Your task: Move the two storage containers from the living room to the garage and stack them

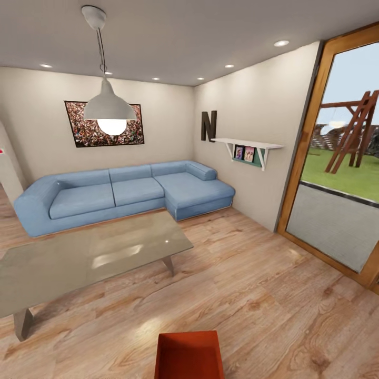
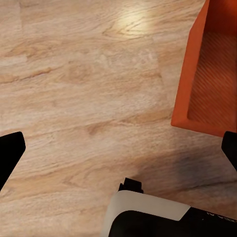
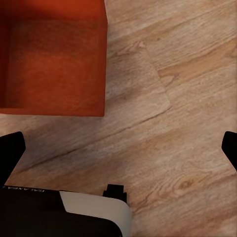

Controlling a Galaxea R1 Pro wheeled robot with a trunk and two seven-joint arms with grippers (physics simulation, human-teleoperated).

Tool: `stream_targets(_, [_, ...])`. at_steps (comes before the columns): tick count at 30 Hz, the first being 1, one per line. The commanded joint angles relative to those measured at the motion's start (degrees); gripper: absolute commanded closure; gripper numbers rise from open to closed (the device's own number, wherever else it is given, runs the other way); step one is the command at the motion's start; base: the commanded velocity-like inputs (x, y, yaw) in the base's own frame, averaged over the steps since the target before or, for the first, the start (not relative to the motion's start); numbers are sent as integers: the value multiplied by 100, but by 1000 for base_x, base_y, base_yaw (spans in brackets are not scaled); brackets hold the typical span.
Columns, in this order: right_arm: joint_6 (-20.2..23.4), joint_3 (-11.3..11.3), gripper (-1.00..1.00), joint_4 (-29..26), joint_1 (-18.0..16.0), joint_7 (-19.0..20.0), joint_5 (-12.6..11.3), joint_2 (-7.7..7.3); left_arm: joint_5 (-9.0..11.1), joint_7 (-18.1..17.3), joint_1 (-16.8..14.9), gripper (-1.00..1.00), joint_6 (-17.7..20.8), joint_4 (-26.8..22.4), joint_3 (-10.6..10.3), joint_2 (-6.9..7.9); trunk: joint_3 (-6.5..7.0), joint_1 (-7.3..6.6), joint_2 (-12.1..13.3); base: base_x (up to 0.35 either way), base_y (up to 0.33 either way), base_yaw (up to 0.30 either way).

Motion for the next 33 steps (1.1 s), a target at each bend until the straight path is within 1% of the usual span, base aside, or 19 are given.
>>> stream_targets(1, [-40, 1, -100, 23, -8, 13, 10, -2, 20, 5, -3, -100, -21, 8, -3, -1, -4, 2, -6, 0, 0, 0])
stream_targets(6, [-40, -2, -100, 23, -8, 13, 12, -2, 20, 5, -3, -100, -21, 8, -3, 2, -4, 2, -6, 2, -2, 0])
stream_targets(13, [-40, -3, -100, 23, -8, 13, 10, -2, 20, 5, -3, -100, -21, 8, -3, -2, -4, 2, -6, 91, -87, 0])
stream_targets(33, [-39, 0, -100, 23, -8, 9, 14, -2, 20, 5, -3, -100, -21, 8, -3, 0, -4, 2, -6, 2, -2, 0])
